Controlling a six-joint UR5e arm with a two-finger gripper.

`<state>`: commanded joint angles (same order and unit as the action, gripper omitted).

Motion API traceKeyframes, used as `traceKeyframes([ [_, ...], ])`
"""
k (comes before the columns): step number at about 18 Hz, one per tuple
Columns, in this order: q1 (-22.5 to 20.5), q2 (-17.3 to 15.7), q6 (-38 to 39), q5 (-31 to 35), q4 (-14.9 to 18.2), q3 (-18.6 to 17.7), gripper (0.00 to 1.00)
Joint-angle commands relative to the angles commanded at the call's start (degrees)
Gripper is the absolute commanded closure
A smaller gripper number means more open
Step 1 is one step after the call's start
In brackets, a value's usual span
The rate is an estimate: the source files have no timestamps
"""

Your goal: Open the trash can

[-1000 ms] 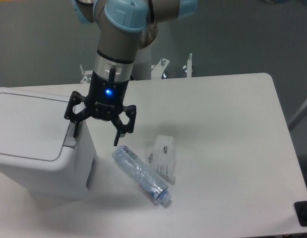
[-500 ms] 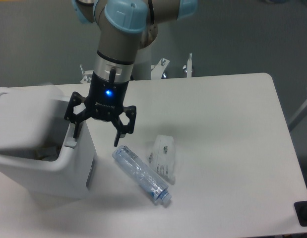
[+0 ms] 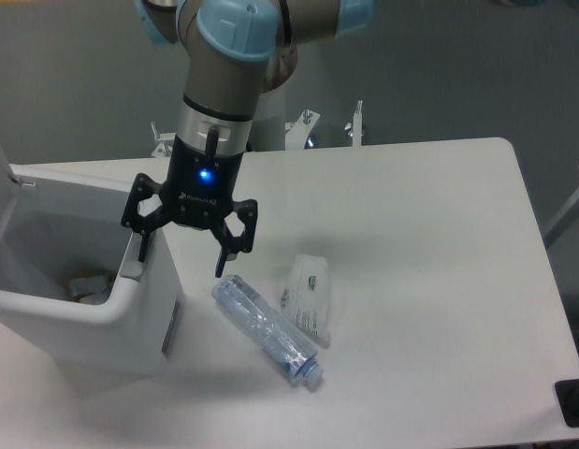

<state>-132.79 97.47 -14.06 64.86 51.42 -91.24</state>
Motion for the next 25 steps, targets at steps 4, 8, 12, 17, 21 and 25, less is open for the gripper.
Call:
traceKeyframes([
  [4, -4.30, 0.96, -0.70, 0.09, -0.09, 1.94, 0.00],
  [8, -10.01, 4.30, -5.87, 1.75, -0.35, 1.16, 0.00],
  [12, -13.80, 6.58, -14.58, 8.25, -0.53, -0.17, 0.00],
  [17, -15.47, 8.79, -21.42, 12.48, -0.53, 0.27, 0.00],
  [21, -18.37, 9.67, -35.38, 14.14, -0.26, -0.08, 0.00],
  [25, -19.26, 9.67, -44.99, 18.71, 0.35, -1.65, 0.00],
])
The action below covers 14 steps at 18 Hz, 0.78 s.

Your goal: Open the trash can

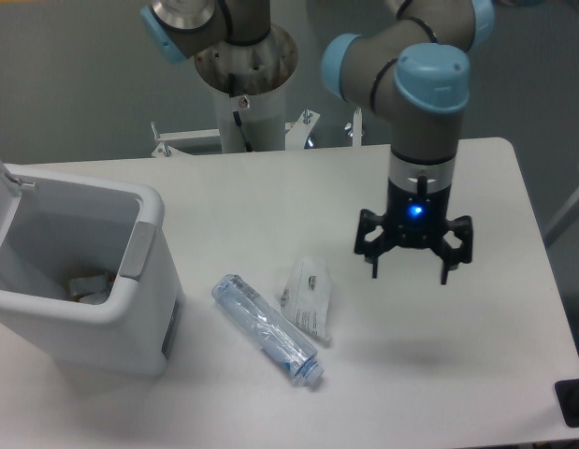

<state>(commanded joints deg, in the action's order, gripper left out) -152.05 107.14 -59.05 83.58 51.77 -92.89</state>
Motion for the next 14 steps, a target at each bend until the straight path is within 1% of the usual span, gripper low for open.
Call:
traceKeyframes([
  [2, 0.09, 0.00, -1.23, 1.32, -0.17, -1.50, 0.00],
  [6, 0.09, 0.00, -3.26, 2.64, -0.09, -2.29, 0.00],
  [14, 0.35, 0.35, -3.26, 3.35, -0.18, -3.00, 0.00],
])
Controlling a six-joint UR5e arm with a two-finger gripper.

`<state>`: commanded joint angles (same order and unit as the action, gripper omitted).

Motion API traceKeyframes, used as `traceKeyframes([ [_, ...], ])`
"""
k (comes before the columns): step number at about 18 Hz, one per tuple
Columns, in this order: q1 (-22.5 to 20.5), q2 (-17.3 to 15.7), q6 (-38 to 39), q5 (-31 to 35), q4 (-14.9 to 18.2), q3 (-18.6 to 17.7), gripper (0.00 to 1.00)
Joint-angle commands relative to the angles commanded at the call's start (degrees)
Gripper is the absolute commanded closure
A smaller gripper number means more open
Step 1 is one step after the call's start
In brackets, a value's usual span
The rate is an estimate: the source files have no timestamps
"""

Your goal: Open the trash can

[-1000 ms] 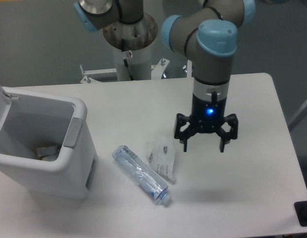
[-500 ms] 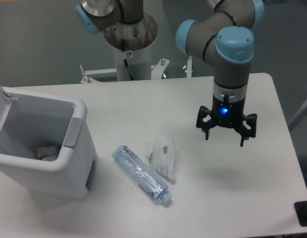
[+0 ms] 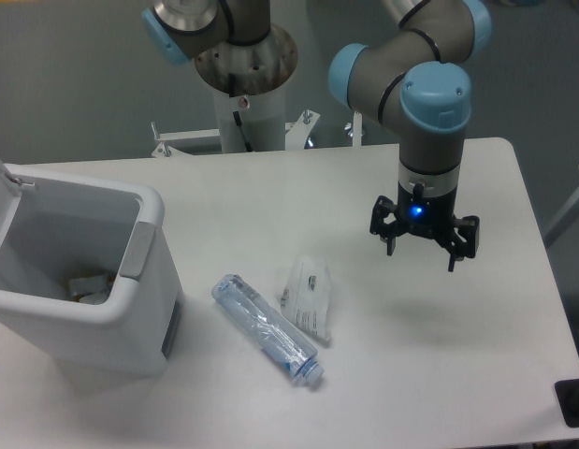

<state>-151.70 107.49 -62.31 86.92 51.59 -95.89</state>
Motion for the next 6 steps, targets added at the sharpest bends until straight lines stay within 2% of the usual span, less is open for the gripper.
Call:
traceKeyframes([
  [6, 0.09, 0.26, 0.00, 1.14, -0.18, -0.35, 0.00],
])
